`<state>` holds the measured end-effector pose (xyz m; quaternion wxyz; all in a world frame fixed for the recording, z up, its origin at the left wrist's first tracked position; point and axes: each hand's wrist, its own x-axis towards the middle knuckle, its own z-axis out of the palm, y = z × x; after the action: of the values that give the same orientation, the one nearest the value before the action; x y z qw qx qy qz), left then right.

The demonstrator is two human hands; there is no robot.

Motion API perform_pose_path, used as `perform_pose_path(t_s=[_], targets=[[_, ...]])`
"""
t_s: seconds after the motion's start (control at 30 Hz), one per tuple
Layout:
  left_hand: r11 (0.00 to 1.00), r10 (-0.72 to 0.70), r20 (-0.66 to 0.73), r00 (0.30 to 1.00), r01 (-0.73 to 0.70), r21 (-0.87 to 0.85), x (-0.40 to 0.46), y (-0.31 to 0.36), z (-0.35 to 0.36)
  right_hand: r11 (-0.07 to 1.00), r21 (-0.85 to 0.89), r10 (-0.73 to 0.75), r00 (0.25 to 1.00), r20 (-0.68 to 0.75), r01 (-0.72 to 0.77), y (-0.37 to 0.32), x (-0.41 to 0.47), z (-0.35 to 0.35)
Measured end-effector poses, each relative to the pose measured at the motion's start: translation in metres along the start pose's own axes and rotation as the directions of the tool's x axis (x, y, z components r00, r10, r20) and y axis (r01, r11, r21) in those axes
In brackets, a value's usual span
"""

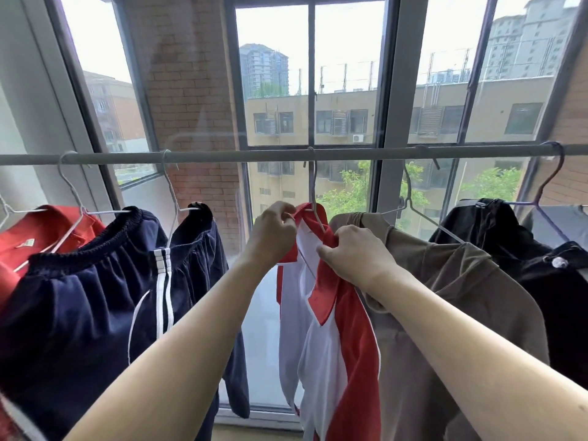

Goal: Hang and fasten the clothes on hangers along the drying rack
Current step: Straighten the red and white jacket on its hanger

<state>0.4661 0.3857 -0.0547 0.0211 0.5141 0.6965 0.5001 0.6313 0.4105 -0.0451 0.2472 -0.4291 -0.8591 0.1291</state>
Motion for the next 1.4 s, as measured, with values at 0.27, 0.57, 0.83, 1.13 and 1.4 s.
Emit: perform_pose_path(t_s=[0.27, 0.57, 0.83, 1.13, 1.4], targets=[[0.989, -0.122, 0.019, 0.992, 0.120, 0.091, -0.006, -0.032, -0.003, 0.999, -0.042, -0.005, 1.000, 0.011, 0.005, -0.008, -0.003, -0.003], [0.916, -0.329, 0.101, 0.939, 0.291, 0.276, 0.006, -0.056, 0.020, 0.998, -0.062, -0.004, 1.000, 0.008, 0.005, -0.010, -0.001, -0.002], [0.938, -0.268, 0.055, 0.962, 0.247, 0.244, 0.004, -0.058, 0.028, 0.995, 0.101, -0.012, 0.999, 0.039, 0.008, 0.000, 0.009, 0.007], [0.999, -0.049, 0.131, 0.990, 0.048, 0.009, -0.002, -0.047, 0.033, 0.993, 0.120, -0.005, 1.000, -0.008, 0.006, 0.007, 0.013, 0.008], [0.993, -0.109, 0.218, 0.970, 0.095, 0.075, -0.028, -0.053, 0.023, 0.993, 0.121, 0.003, 1.000, 0.006, -0.003, 0.008, 0.011, 0.005]])
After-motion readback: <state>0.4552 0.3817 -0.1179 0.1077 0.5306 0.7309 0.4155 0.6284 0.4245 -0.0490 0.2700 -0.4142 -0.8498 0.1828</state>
